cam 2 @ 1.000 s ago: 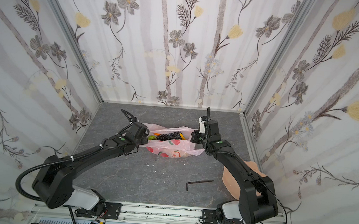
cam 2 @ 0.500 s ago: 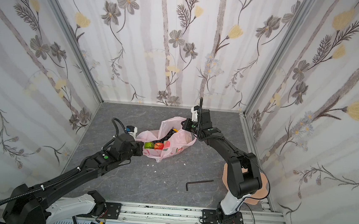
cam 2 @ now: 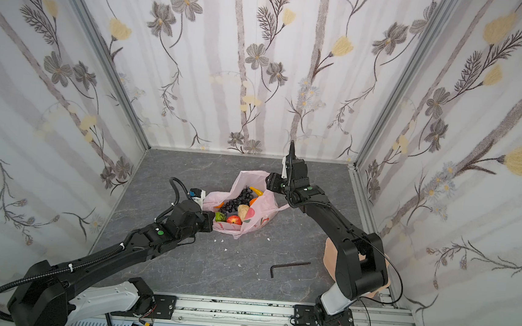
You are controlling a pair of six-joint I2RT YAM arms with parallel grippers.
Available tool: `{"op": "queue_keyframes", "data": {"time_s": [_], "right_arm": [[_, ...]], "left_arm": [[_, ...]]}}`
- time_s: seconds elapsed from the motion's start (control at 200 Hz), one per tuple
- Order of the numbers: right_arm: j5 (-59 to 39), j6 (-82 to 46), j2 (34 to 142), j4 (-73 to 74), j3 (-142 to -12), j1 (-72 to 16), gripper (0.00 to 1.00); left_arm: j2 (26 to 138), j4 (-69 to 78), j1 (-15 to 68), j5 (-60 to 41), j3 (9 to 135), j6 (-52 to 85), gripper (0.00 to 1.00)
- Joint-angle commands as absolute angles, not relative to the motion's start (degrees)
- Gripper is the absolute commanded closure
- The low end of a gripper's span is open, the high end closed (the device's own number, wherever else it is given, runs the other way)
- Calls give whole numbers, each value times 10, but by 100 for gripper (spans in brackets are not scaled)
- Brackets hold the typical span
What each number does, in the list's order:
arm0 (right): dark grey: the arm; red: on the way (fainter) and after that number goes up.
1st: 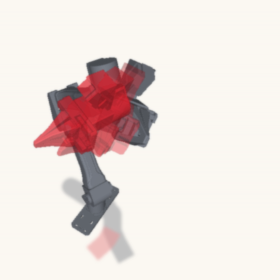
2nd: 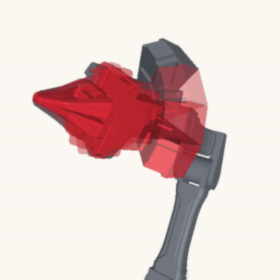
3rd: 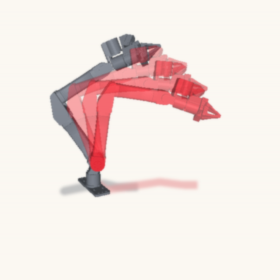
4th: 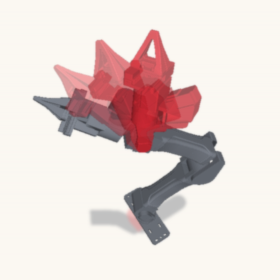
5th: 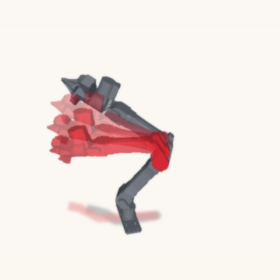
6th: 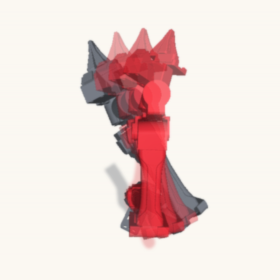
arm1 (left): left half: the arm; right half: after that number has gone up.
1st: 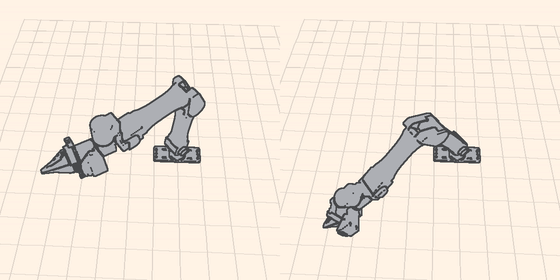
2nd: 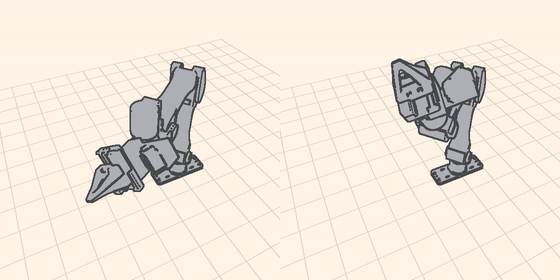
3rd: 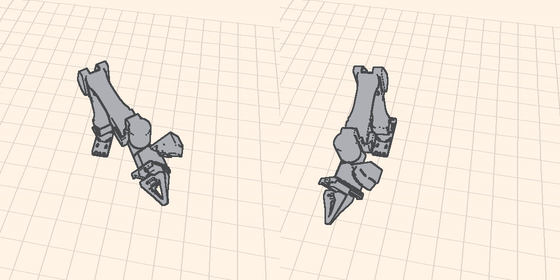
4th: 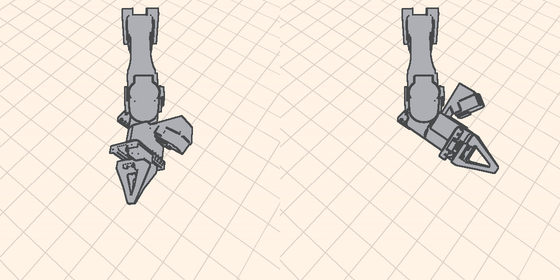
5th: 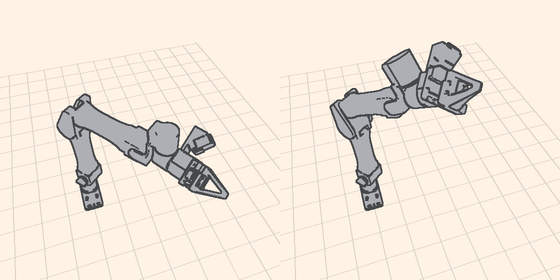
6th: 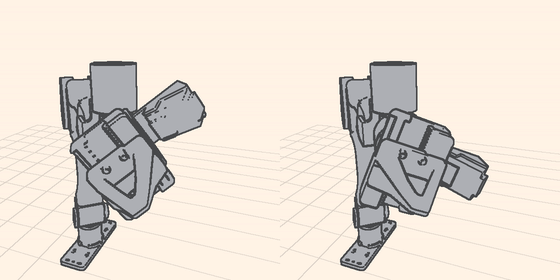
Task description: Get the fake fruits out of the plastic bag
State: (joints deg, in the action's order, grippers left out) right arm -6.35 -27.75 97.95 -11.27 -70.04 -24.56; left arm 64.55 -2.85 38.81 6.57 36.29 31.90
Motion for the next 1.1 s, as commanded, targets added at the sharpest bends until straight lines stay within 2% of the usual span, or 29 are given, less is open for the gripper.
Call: {"op": "queue_keyframes", "data": {"time_s": [0.0,0.185,0.3,0.435,0.6,0.719,0.779,0.834,0.904,0.929,1.024,1.064,1.094], "right_arm": [[42,-262,927,-144,-670,-258,28],[116,-266,859,-164,-646,-324,25],[153,-276,887,-176,-660,-381,15],[176,-301,934,-154,-660,-406,7],[189,-303,1008,-177,-697,-417,6],[184,-302,1046,-181,-709,-421,10],[189,-301,1055,-183,-709,-421,15],[199,-295,1057,-184,-708,-420,26],[211,-282,1047,-183,-697,-416,43],[211,-276,1040,-180,-690,-411,54],[164,-257,1011,-170,-658,-369,85],[124,-251,991,-149,-634,-346,94],[98,-247,977,-131,-615,-332,96]], "left_arm": [[655,-7,391,83,368,361,100],[651,-2,393,80,375,349,100],[649,1,395,70,378,349,100],[649,2,399,63,381,353,100],[643,2,400,54,379,361,100],[645,2,401,55,380,369,100],[648,2,401,57,381,376,100],[651,1,400,61,383,384,100],[651,0,398,71,382,399,100],[649,0,395,73,380,406,100],[634,-5,374,83,364,433,100],[627,-7,364,89,355,442,100],[624,-10,354,91,348,450,100]]}}
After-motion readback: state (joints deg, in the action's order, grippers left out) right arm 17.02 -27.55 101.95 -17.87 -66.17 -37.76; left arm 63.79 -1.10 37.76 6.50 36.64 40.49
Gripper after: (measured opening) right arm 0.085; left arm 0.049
